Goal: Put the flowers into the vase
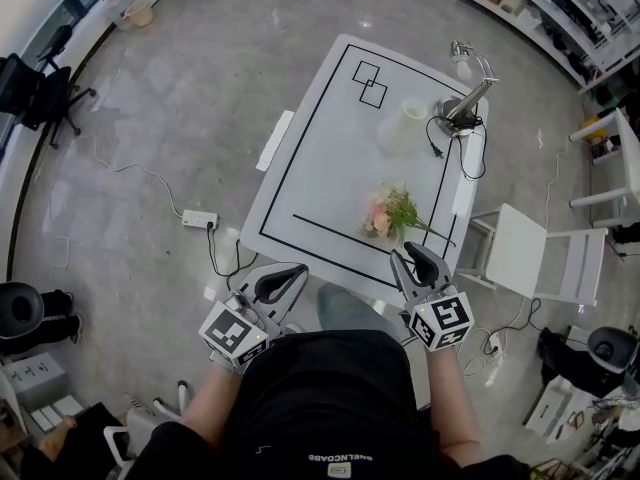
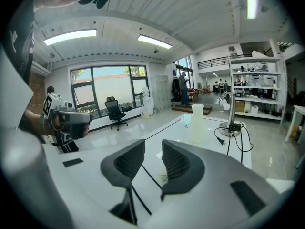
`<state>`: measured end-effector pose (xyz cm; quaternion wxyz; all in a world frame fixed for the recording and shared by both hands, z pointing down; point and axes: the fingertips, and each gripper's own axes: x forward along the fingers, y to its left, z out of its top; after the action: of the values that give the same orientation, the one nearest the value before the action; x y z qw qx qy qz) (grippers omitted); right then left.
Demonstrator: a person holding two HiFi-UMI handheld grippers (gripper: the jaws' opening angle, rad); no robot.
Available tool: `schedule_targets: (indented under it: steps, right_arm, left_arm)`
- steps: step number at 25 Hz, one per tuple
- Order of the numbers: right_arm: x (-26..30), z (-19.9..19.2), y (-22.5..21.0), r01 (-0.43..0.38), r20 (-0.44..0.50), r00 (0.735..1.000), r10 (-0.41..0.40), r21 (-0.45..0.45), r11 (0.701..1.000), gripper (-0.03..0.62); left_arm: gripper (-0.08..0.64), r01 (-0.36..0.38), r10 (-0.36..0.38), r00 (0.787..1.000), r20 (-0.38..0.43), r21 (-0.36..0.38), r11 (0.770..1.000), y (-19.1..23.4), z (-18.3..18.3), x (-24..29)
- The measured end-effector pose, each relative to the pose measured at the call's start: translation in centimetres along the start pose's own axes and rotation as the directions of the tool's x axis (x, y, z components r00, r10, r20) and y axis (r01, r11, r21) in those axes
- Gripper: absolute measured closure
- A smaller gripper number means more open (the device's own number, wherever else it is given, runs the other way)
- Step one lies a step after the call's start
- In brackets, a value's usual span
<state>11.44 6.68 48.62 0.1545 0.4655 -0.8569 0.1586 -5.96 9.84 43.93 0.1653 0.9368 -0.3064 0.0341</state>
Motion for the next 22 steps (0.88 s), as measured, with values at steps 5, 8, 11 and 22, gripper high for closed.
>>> schedule_targets:
  steps: [5, 8, 11, 22]
  right_arm:
    - [2.7, -0.7, -3.9, -0.016, -0.091, 0.996, 0.016, -0.007, 1.0, 0.443]
    - [4.4, -1.6, -5.6, -0.028, -0.165, 0.986, 0.023, -0.027, 0.999, 0.386]
    - [5.8, -3.0, -6.7, -0.053, -0.256, 0.966, 0.034, -0.065, 0.997, 0.332]
    - [10.2, -7.9, -9.3, -0.073, -0.471, 0.882, 0.02, -0.095, 0.993, 0.282]
  left_arm:
    - [0.557, -0.021, 0.021, 1.0, -0.021, -0.013, 1.0, 1.3, 0.8, 4.0]
    - [0.557, -0.036, 0.036, 0.998, -0.042, -0.019, 0.999, 2.0, 0.8, 5.7]
    - [0.557, -0.049, 0.047, 0.997, -0.057, -0.028, 0.998, 2.6, 0.9, 7.2]
    - [0.557, -0.029, 0.022, 0.996, -0.084, -0.079, 0.996, 3.4, -0.3, 9.3]
